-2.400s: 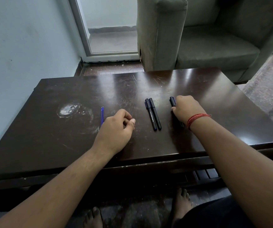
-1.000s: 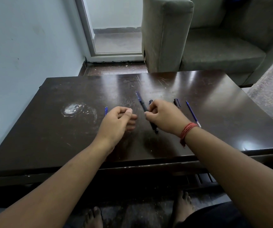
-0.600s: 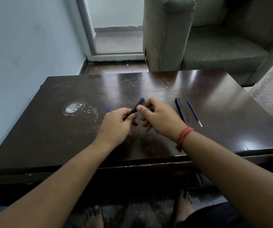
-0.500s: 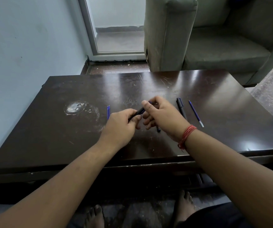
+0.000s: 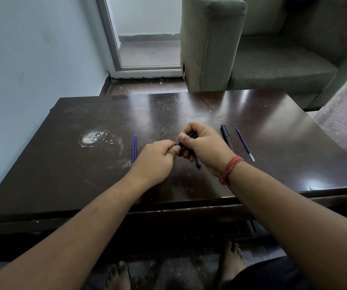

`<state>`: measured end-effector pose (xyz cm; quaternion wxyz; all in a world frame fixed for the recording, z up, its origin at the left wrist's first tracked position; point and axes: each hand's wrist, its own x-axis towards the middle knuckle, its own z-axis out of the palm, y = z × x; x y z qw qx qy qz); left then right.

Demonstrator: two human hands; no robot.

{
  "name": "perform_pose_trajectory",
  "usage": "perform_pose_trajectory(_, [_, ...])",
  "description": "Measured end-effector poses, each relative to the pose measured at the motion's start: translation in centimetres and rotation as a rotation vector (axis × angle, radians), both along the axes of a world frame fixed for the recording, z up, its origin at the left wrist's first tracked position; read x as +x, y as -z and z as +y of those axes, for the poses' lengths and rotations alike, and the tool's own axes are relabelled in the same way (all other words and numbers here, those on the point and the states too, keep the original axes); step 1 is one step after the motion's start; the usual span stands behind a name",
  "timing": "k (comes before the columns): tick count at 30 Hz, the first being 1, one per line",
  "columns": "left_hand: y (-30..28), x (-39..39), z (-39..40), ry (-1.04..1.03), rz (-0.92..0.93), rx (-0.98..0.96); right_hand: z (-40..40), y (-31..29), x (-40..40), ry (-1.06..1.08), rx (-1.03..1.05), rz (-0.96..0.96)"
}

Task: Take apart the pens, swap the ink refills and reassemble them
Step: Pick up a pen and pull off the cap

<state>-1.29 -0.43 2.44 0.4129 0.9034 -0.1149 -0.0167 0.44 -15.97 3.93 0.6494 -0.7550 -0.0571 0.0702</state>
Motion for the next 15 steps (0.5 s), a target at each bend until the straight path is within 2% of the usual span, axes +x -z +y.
perform_pose_trajectory(6, [-1.1, 0.3, 0.7, 0.055, 0.202, -0.081, 0.4, 0.4, 0.2, 0.025, 0.037, 0.048])
perform_pose_trajectory(9, [-1.3, 0.3, 1.0, 0.033, 0.434, -0.309, 0.3, 0.2, 0.5, 0.059, 0.056, 0.071])
perform_pose_trajectory(12, [-1.3, -0.5, 1.7, 0.03, 0.587, -0.448, -1.9, -0.5, 2.1, 0.278, 0.132, 0.045])
perform_pose_trajectory(15, [-1.0, -0.9, 2.3, -0.05, 0.603, -0.511, -4.9, -0.6, 2.8, 0.412, 0.103, -0.044])
